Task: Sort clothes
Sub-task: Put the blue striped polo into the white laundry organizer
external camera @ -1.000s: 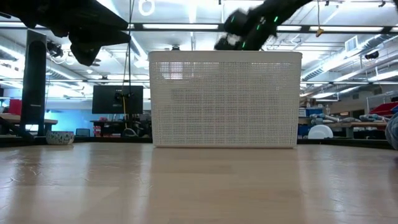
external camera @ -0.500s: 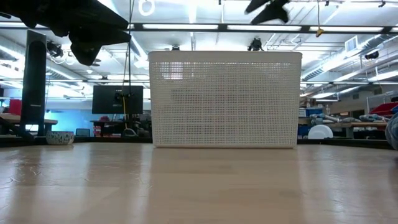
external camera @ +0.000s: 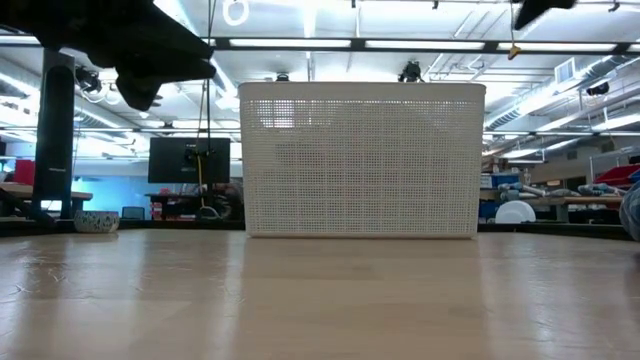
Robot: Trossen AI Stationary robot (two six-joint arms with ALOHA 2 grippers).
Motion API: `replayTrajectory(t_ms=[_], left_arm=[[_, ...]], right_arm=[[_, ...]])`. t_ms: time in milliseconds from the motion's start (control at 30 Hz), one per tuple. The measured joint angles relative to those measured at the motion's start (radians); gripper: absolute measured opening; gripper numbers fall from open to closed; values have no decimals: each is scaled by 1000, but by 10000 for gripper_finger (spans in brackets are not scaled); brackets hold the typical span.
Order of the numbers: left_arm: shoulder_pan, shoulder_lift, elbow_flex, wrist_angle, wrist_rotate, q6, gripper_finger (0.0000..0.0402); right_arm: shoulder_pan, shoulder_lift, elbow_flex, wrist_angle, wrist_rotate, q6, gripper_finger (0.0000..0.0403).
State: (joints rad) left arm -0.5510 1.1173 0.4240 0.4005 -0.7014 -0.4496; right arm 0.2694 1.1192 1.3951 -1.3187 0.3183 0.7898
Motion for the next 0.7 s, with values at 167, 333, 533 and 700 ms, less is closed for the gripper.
replayTrajectory(t_ms=[167,333,533,700], left_arm=[[9,60,-1,58,-3,13,131],[16,89,0,117,-3,52,131],[16,90,0,130,-3,53,131],[16,90,0,134,-3,51,131]], right_arm=[[225,15,-118,12,-8,253,230],[435,63,-247,105,-84,494,230],[609,179,-378,343,-246,652,231],[700,328,-477,520,-228,649,233]])
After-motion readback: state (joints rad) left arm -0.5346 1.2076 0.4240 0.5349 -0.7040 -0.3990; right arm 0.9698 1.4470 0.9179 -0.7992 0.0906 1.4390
